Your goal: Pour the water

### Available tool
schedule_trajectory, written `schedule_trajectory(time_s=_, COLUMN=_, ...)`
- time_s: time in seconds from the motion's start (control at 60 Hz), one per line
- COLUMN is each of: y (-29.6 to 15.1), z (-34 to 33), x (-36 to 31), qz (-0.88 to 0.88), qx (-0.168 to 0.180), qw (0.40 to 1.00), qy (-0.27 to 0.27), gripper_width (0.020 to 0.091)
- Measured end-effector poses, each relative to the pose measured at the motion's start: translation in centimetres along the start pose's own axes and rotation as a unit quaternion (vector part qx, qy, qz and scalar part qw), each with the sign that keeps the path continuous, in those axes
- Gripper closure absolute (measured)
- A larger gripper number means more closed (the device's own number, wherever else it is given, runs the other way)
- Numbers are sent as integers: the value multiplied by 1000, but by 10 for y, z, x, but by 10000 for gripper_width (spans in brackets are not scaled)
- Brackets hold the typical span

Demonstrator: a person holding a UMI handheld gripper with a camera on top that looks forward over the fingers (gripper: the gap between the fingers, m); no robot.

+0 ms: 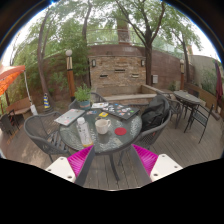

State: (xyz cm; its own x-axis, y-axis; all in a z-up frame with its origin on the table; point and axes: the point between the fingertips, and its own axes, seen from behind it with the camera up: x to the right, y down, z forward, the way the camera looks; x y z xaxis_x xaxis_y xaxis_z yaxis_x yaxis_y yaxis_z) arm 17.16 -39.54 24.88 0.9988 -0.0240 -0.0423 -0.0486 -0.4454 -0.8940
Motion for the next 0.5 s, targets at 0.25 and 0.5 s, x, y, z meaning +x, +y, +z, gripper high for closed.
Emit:
schedule_trajectory(time_s=0.25, y=32, z=20, x=-84, qz=8, qx=8, qw=1000, qy=-1, gripper_width=299)
schedule_trajectory(time_s=0.5, y=54, z=158, x=-155, qz=-32, qx=50, qw=997, qy=-43, gripper_width=295)
